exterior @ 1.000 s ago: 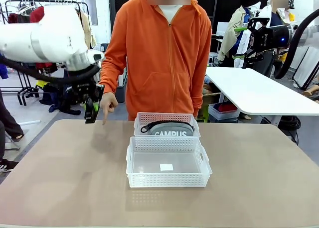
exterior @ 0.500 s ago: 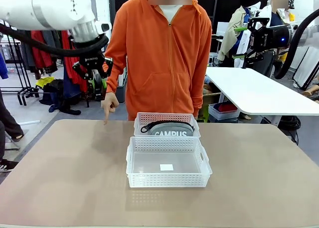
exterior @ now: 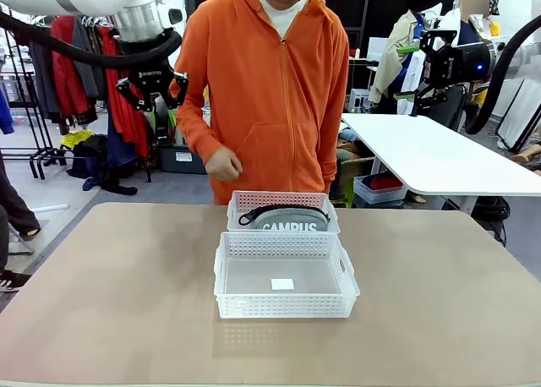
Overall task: Distribute items into two baskets.
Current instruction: Pick up the Stapler that the person points to, then place the picked Stapler into the Organizing basket as instructed by the person.
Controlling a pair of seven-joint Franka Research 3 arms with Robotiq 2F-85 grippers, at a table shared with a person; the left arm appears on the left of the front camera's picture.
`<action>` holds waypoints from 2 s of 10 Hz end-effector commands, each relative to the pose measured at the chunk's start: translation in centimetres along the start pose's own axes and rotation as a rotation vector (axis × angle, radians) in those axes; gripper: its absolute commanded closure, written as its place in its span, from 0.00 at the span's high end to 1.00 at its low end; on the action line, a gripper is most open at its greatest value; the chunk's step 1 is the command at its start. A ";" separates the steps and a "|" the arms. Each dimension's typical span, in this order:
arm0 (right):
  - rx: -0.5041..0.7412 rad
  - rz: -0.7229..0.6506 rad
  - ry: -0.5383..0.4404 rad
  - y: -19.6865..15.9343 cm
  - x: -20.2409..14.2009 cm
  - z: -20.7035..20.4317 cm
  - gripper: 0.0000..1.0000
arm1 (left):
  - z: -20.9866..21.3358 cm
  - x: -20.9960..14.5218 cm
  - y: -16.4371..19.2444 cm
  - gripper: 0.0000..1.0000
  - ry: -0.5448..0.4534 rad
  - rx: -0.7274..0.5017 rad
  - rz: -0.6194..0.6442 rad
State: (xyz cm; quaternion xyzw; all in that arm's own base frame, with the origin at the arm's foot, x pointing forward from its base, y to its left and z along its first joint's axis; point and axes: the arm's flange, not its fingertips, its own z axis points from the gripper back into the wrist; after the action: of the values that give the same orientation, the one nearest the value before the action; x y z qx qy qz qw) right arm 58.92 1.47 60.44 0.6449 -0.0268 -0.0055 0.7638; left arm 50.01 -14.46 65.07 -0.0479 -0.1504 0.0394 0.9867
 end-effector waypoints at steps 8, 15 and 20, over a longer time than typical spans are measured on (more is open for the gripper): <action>0.012 0.000 -0.004 0.3 0.0 0.0 1.00 | -0.5 -0.1 0.0 0.00 0.010 0.000 0.000; 0.012 0.000 -0.004 0.3 0.0 0.0 1.00 | -0.5 -0.1 0.0 0.00 0.010 0.000 0.000; 0.012 0.000 -0.004 0.3 0.0 0.0 1.00 | -0.5 -0.1 0.0 0.00 0.010 0.000 0.000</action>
State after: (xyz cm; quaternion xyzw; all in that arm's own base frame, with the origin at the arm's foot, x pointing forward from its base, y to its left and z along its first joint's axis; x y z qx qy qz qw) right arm 58.92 1.46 60.44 0.6449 -0.0268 -0.0055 0.7638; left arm 50.32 -14.55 64.43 -0.0472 -0.1442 0.0389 0.9877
